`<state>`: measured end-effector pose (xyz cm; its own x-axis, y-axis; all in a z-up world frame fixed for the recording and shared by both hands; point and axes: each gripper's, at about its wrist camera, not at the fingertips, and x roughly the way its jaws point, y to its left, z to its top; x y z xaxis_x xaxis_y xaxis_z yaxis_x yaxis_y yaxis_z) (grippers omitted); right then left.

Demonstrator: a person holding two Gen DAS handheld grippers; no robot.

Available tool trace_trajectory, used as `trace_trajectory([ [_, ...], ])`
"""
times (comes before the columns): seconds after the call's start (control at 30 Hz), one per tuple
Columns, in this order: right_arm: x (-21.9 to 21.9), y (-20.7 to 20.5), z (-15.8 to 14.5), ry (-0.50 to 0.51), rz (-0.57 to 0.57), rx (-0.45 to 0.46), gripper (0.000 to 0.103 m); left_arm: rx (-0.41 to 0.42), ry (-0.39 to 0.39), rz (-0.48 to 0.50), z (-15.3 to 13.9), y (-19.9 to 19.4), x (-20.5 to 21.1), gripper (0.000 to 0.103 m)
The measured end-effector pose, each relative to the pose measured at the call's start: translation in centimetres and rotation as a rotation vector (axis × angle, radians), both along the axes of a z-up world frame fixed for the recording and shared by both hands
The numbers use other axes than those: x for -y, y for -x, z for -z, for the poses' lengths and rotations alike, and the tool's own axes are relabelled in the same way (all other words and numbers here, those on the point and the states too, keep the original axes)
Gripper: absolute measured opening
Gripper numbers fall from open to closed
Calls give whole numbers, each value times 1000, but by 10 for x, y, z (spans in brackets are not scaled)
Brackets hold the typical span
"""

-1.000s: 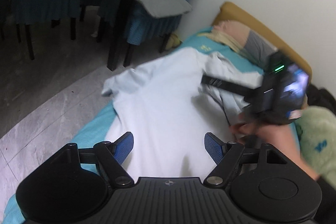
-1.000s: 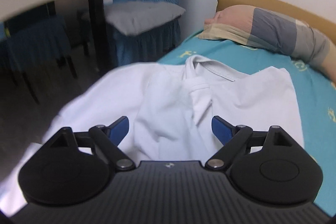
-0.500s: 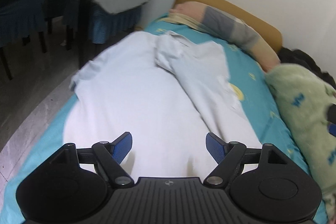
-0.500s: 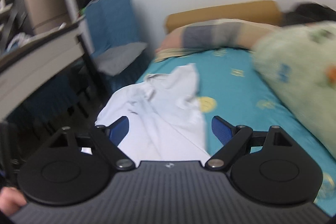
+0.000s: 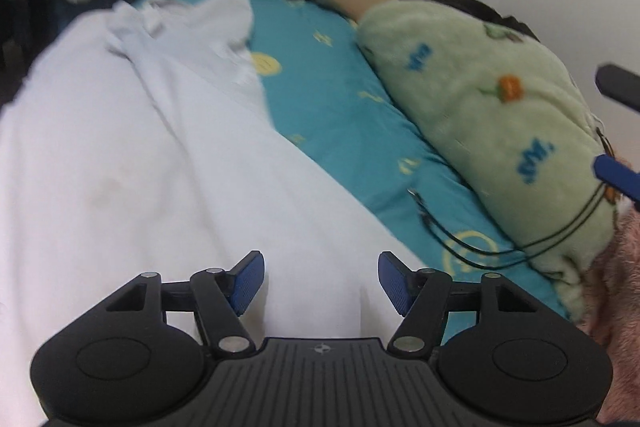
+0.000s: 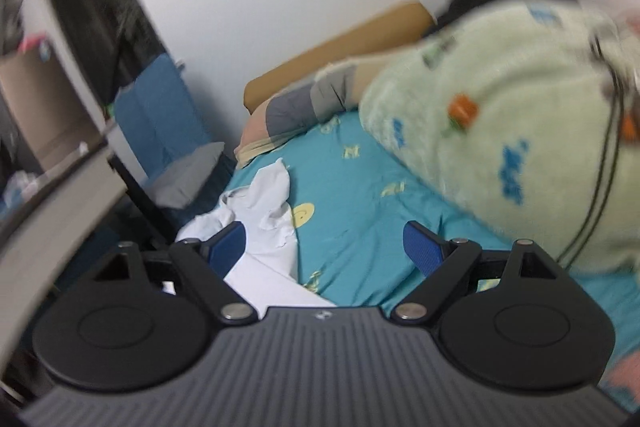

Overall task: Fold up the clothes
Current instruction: 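Pinch the other side edge with the left gripper and fold it inward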

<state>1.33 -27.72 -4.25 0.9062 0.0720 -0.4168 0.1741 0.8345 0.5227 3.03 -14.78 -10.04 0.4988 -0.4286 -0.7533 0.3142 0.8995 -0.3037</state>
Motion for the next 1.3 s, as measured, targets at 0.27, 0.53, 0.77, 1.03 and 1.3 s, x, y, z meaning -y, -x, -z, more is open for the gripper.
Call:
trace_trajectory([
  [0.27, 54, 4, 30, -190, 120, -30, 87, -29, -17, 160, 44, 14, 89, 57],
  [0.53, 70, -11, 52, -223, 154, -95, 87, 73, -164, 180, 64, 15, 117, 1],
  [0.77, 65, -5, 43, -192, 153, -28, 87, 85, -51, 126, 3, 29, 62, 1],
  [1.03, 27, -2, 15, -54, 40, 21, 87, 7, 89, -48, -86, 80, -78, 1],
  [1.3, -43, 0, 10, 79, -133, -53, 87, -159, -91, -226, -59, 94, -145, 3],
])
